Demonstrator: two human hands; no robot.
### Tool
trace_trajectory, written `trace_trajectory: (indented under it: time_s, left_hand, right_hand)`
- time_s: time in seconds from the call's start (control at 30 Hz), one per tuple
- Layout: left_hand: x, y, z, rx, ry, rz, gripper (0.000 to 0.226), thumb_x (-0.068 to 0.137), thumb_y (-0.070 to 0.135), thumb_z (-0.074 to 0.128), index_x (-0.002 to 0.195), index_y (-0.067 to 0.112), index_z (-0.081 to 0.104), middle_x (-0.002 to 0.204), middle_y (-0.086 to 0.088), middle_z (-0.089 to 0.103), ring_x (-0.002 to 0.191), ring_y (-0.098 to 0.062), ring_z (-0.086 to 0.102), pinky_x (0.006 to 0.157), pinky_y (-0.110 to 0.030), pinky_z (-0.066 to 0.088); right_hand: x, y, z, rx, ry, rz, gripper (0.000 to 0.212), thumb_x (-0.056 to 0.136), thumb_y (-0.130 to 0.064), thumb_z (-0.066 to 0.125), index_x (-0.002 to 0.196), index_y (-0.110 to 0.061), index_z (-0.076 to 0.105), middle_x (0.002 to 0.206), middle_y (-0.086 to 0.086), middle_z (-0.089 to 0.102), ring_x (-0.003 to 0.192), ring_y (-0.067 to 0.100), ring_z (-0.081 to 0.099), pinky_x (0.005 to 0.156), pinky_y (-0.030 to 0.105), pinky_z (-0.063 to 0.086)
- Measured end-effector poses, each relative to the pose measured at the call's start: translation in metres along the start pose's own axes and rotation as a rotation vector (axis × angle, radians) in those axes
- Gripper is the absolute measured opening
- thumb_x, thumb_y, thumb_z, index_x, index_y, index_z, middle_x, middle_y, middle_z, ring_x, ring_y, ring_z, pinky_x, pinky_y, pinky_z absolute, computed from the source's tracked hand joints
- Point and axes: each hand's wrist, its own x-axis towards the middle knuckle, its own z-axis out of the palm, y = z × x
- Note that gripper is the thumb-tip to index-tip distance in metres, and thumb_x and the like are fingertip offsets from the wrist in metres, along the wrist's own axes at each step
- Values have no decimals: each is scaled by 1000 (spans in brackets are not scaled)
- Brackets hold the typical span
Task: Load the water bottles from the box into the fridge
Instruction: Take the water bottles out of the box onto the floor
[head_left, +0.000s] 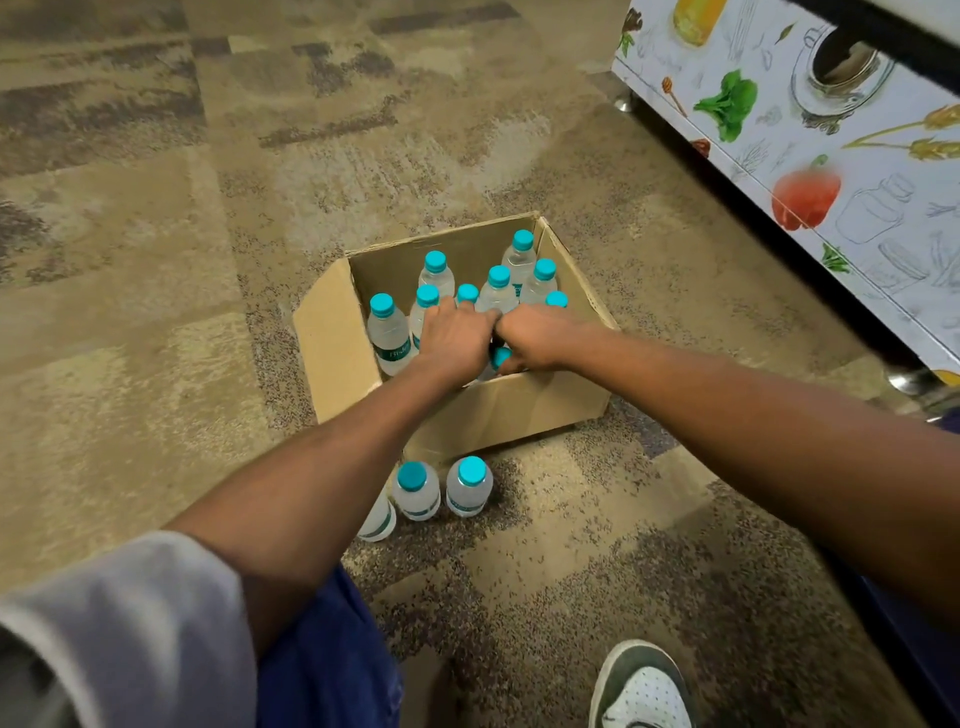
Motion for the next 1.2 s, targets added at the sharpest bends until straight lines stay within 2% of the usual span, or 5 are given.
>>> trace_trajectory:
  time_s: [0.4, 0.6, 0.77, 1.03, 1.2]
  left_hand:
    - [-7, -14, 5, 49, 91, 7, 32, 95, 31, 56, 119, 11, 48, 104, -13, 60, 93, -25, 53, 76, -38, 44]
    - [-26, -24, -41, 26, 230, 41, 34, 93, 39, 55, 113, 12, 51, 104, -13, 62, 94, -30, 54, 71, -40, 39]
    - [-69, -28, -84, -41, 329, 52, 38, 91, 42, 56, 115, 12, 52, 105, -13, 62, 95, -32, 53, 76, -42, 43]
    - [-124, -6, -118, -150, 349, 221, 39, 89, 45, 56, 108, 10, 55, 98, -11, 63, 89, -31, 54, 73, -42, 43]
    - [-139, 18, -114, -186, 313, 314, 39, 90, 47, 54, 109, 12, 55, 95, -8, 64, 89, -28, 55, 72, -38, 36]
  right_hand:
    - [-5, 4, 4, 14, 35, -44, 27, 90, -35, 56, 100, -9, 54, 96, 10, 59, 79, 20, 48, 67, 31, 37]
    - [-22, 12, -28, 47, 231, -85, 23, 84, -32, 58, 85, -13, 45, 82, 7, 55, 72, 23, 54, 61, 33, 43]
    - [-50, 25, -70, 70, 382, -46, 27, 85, -36, 56, 86, -9, 53, 75, 6, 54, 65, 22, 51, 57, 36, 45]
    - [-100, 11, -81, 73, 333, 11, 26, 80, -35, 60, 80, -12, 48, 69, 5, 51, 58, 20, 45, 47, 29, 30]
    - [-112, 5, -71, 72, 348, -16, 27, 78, -37, 58, 81, -12, 46, 67, 4, 51, 58, 24, 49, 52, 35, 41]
